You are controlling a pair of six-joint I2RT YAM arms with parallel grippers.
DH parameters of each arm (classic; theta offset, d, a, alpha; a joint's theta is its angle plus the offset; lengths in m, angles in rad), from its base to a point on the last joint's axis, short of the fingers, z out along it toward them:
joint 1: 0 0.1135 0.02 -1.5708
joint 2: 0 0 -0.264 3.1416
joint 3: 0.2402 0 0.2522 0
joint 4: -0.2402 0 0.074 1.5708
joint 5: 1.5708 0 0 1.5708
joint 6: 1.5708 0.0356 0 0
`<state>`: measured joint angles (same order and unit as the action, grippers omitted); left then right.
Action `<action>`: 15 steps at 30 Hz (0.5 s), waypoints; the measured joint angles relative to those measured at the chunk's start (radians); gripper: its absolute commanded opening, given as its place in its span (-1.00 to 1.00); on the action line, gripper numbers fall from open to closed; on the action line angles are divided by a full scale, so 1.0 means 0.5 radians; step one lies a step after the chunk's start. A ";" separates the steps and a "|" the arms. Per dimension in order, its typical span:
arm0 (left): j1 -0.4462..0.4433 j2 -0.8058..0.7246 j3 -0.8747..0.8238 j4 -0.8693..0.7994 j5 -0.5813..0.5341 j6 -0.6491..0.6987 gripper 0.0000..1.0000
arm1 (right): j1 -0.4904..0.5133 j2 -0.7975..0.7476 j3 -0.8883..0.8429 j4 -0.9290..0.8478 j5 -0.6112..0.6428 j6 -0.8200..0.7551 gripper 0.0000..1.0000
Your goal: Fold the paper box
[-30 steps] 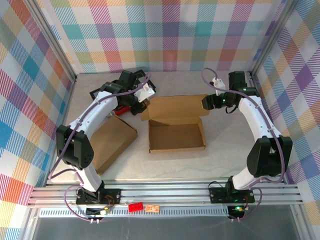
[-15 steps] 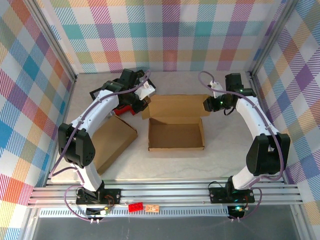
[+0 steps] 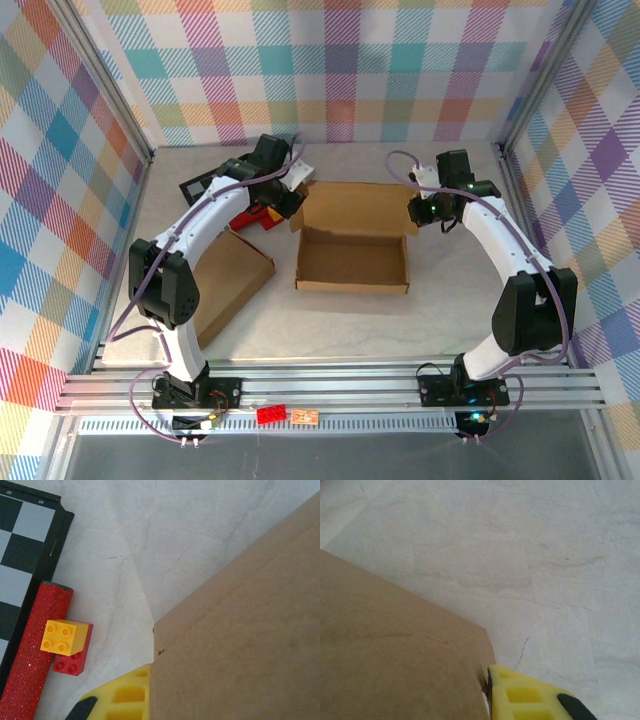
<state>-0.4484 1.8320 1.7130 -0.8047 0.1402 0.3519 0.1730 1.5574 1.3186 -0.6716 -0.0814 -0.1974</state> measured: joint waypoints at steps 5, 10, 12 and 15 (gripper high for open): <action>-0.006 0.000 0.006 0.053 -0.031 -0.169 -1.00 | 0.033 -0.020 0.000 0.011 0.060 0.130 -0.86; -0.011 0.011 0.013 0.100 -0.047 -0.371 -1.00 | 0.068 -0.020 0.000 0.016 0.105 0.320 -0.99; -0.015 0.018 0.013 0.128 -0.057 -0.466 -1.00 | 0.085 -0.020 0.000 0.041 0.142 0.418 -1.00; -0.017 0.025 0.013 0.208 -0.060 -0.607 -1.00 | 0.094 -0.020 -0.001 0.105 0.197 0.584 -1.00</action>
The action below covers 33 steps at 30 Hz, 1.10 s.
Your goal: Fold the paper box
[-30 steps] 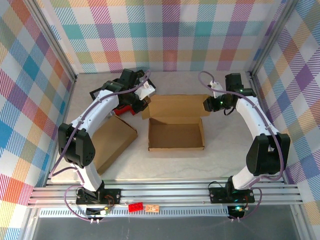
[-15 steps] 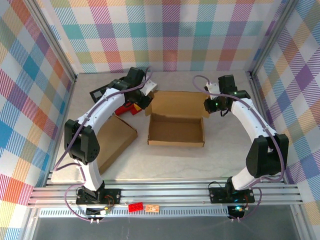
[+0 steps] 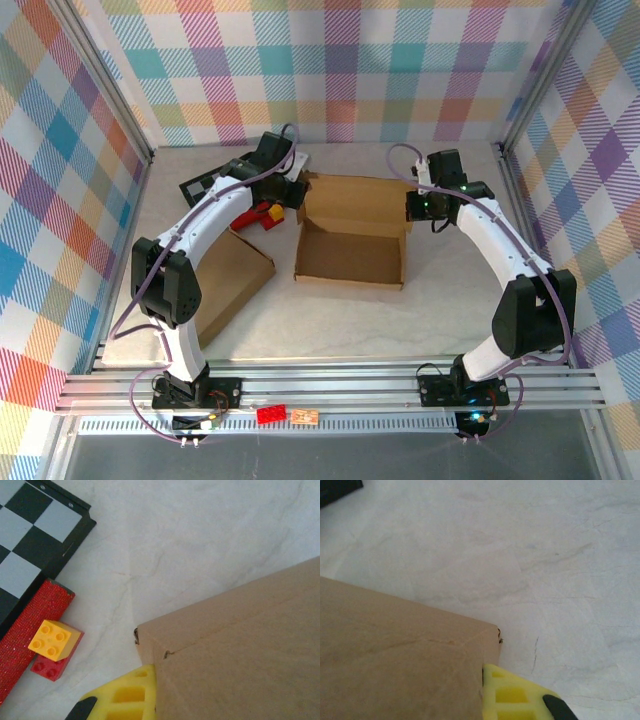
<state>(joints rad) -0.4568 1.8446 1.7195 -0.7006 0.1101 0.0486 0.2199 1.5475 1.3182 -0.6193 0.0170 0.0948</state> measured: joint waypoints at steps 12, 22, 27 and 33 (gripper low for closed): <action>0.002 0.053 -0.074 0.533 0.001 -0.352 -1.00 | 0.019 0.001 -0.079 0.484 0.156 0.597 -1.00; 0.008 0.037 -0.555 1.213 0.047 -0.447 -1.00 | 0.039 -0.012 -0.474 0.987 0.220 0.696 -1.00; 0.014 0.012 -0.690 1.424 0.089 -0.475 -1.00 | 0.053 -0.127 -0.696 1.230 0.225 0.674 -1.00; 0.011 -0.104 -0.911 1.582 0.130 -0.478 -1.00 | 0.074 -0.229 -0.895 1.419 0.229 0.612 -0.96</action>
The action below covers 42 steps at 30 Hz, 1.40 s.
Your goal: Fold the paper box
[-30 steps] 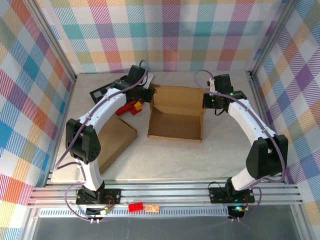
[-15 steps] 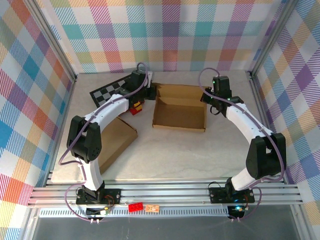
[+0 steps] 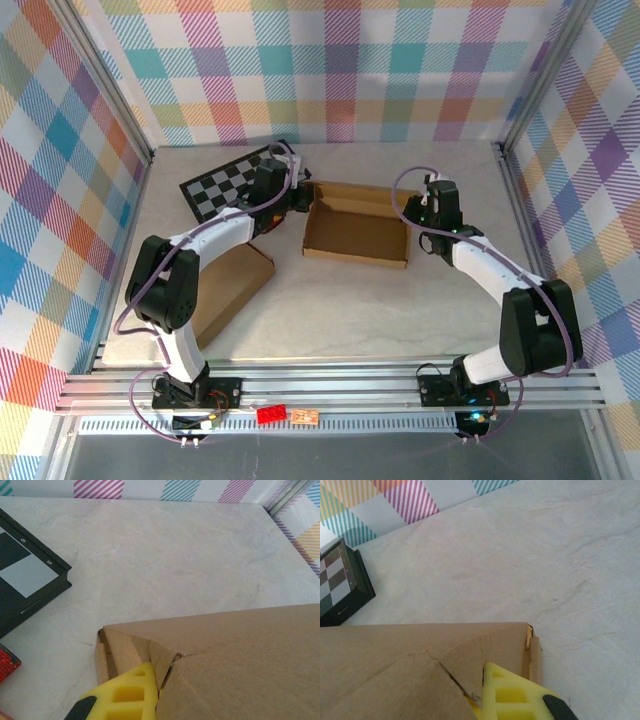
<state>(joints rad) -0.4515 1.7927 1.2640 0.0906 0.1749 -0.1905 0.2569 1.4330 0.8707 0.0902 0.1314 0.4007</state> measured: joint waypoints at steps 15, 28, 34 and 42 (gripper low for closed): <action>-0.038 -0.061 -0.237 0.164 -0.017 -0.017 -1.00 | 0.031 -0.108 -0.198 0.095 0.052 -0.072 -0.31; -0.128 -0.065 -0.269 0.148 -0.014 0.005 -1.00 | 0.062 -0.514 -0.036 -0.750 0.027 0.356 0.27; -0.163 -0.069 -0.268 0.133 -0.047 0.048 -1.00 | 0.062 -0.787 0.038 -1.127 -0.069 0.629 0.34; -0.213 -0.084 -0.262 0.095 -0.112 0.089 -1.00 | 0.062 -0.902 0.240 -1.533 -0.192 0.967 0.33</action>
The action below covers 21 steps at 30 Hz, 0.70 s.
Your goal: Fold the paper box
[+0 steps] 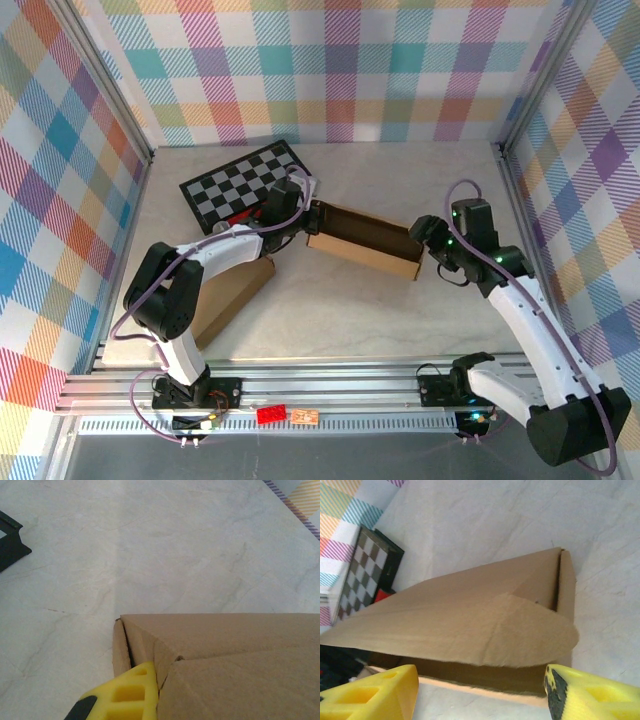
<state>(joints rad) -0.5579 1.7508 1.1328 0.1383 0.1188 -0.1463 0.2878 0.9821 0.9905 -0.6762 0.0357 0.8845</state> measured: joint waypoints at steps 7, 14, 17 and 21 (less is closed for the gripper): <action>-0.045 -0.008 0.002 -0.010 -0.091 0.002 -1.00 | 0.063 -0.001 0.097 -0.047 -0.074 0.737 0.27; -0.091 -0.022 -0.018 -0.005 -0.189 -0.007 -1.00 | 0.254 0.096 0.068 0.096 0.092 1.405 0.24; -0.110 -0.049 -0.056 0.010 -0.230 -0.014 -1.00 | 0.282 0.226 0.068 0.217 0.149 1.565 0.16; -0.127 -0.059 -0.092 0.053 -0.274 -0.040 -1.00 | 0.291 0.406 0.064 0.365 0.188 1.717 -0.02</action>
<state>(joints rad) -0.6212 1.7214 1.0866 0.1650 -0.0181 -0.1661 0.4335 1.1851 1.0225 -0.4934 0.1299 1.7428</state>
